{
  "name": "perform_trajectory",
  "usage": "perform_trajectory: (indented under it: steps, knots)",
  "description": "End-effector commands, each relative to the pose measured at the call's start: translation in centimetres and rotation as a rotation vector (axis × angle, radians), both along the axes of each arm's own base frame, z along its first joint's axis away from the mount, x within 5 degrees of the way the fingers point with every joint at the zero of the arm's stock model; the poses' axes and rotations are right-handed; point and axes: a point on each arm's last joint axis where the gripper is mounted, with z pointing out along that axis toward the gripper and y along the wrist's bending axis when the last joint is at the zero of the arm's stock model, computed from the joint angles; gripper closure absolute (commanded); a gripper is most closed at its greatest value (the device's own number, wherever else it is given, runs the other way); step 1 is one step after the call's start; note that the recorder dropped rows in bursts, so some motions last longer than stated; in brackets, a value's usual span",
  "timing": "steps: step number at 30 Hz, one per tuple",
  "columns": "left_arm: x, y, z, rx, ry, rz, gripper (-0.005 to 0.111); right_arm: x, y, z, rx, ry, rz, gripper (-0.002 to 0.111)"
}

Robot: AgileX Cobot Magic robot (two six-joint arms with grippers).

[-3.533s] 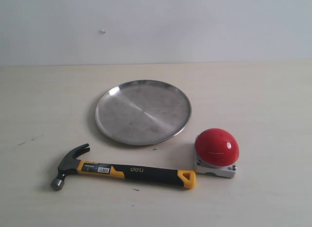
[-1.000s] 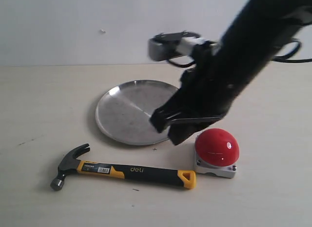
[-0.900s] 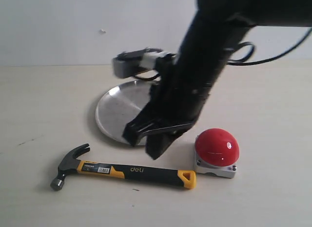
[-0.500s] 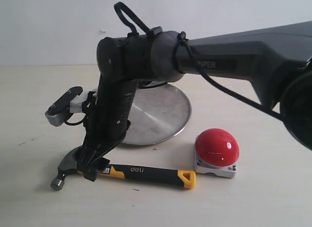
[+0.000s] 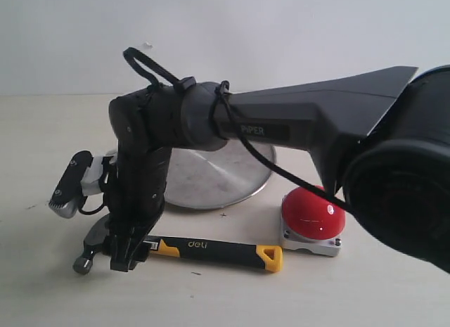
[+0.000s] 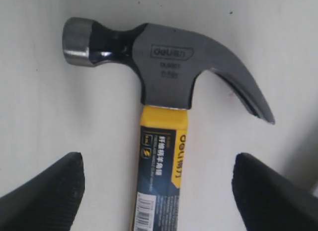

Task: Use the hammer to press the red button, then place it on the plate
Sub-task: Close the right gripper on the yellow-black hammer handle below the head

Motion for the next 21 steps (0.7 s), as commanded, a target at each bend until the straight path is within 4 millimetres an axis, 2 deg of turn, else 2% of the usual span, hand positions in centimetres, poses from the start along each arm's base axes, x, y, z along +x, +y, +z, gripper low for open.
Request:
perform_trajectory:
  steps: [1, 11, 21]
  knots:
    - [0.0, 0.0, 0.1, -0.001, -0.011, 0.004, 0.107, 0.1, 0.4, 0.3, -0.008, -0.065, 0.023, 0.034]
    - [0.0, 0.0, 0.1, -0.001, -0.011, 0.004, 0.107, 0.2, 0.4, -1.6, -0.035, -0.049, 0.026, 0.037]
    - [0.0, 0.0, 0.1, -0.001, -0.011, 0.004, 0.107, 0.2, 0.5, -1.9, -0.035, -0.046, 0.026, 0.041]
